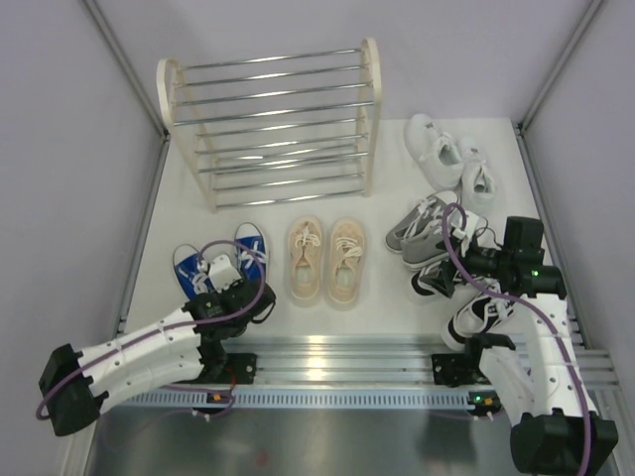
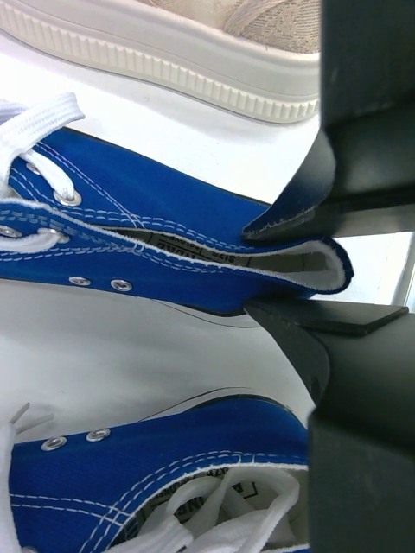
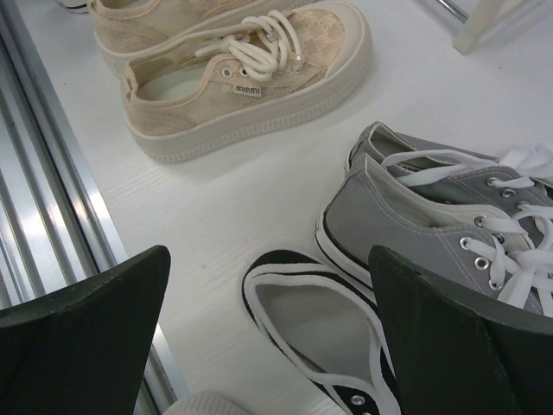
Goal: Place and organize the shoes onto the shoe shelf
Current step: Pick up the shoe at the center of the board.
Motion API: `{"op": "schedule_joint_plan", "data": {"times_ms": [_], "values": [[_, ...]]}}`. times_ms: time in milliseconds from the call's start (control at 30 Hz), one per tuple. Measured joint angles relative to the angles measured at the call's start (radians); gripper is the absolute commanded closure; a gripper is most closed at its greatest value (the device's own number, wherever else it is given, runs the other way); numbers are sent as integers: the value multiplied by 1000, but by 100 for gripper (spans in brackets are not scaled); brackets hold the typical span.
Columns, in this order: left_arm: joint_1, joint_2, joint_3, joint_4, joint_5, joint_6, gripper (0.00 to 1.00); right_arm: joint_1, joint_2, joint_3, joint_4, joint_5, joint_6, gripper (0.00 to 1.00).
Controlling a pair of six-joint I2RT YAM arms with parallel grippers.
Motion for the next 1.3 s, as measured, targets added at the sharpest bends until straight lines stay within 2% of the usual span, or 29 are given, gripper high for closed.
{"op": "schedule_joint_plan", "data": {"times_ms": [167, 267, 767, 1067, 1300], "values": [[-1, 32, 8, 20, -7, 30, 86, 0, 0, 0, 0, 0, 0, 0], [-1, 30, 12, 24, -8, 56, 99, 0, 0, 0, 0, 0, 0, 1], [0, -115, 100, 46, -154, 278, 100, 0, 0, 0, 0, 0, 0, 1], [0, -169, 102, 48, -149, 331, 100, 0, -1, 0, -1, 0, 0, 1], [0, -148, 87, 76, -118, 307, 100, 0, -6, 0, -4, 1, 0, 1]]}}
